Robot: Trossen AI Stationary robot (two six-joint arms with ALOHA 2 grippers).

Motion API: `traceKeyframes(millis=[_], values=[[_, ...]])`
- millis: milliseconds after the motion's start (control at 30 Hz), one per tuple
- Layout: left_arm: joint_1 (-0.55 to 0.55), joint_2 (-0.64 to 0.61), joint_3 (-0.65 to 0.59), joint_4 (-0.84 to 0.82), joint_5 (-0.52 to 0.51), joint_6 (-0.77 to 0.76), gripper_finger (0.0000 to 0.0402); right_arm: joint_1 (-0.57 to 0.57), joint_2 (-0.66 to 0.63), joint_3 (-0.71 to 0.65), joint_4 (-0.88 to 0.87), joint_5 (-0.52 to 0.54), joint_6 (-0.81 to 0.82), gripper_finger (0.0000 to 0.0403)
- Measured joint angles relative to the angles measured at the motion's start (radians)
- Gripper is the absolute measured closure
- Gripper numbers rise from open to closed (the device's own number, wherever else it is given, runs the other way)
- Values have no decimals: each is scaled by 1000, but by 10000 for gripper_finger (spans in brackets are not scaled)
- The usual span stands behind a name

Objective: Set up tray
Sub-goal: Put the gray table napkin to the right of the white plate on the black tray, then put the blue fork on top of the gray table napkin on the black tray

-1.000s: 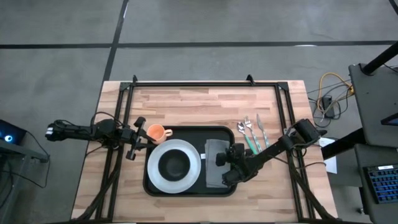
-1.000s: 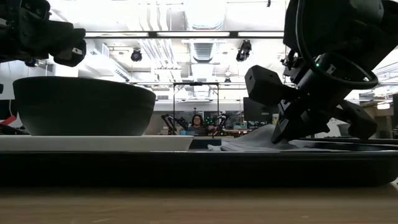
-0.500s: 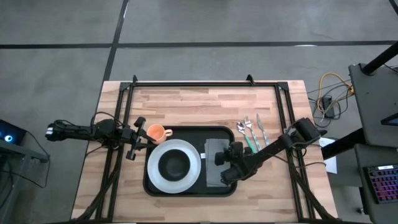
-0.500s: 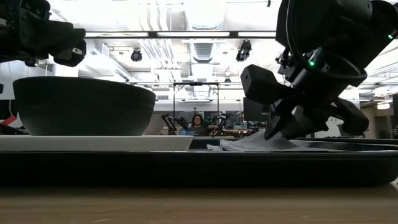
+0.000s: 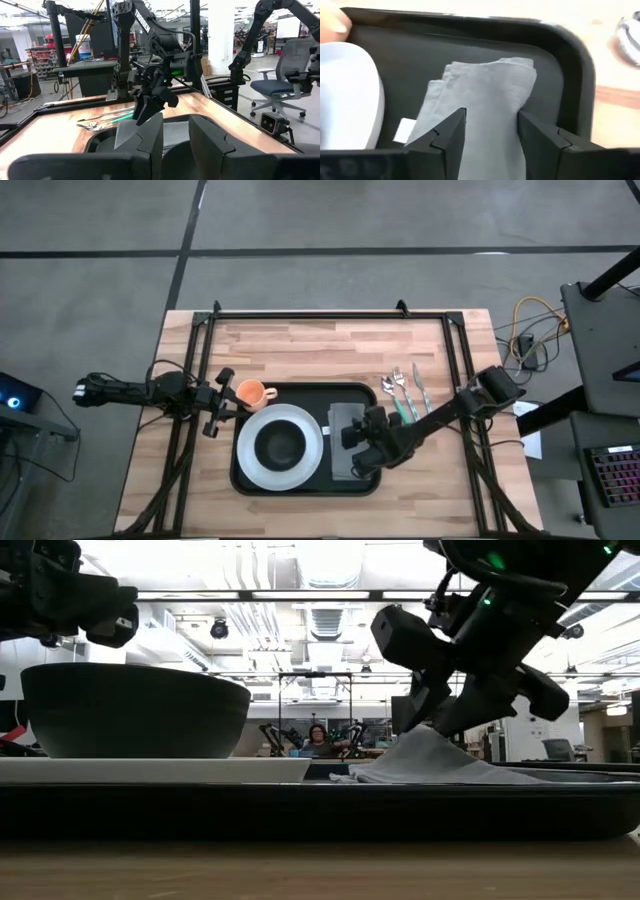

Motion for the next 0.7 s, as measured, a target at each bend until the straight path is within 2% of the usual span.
traceKeyframes(millis=[367, 433, 600, 700], values=[[0, 0, 0, 0, 0, 0, 327, -15, 0, 82, -203, -13, 2, 219], [0, 0, 0, 0, 0, 0, 327, -20, 0, 96, -244, -45, 4, 216], [0, 0, 0, 0, 0, 0, 327, -42, -6, 117, -334, -202, 3, 215], [0, 0, 0, -1, 0, 0, 327, -49, -31, 119, -369, -238, -11, 215]])
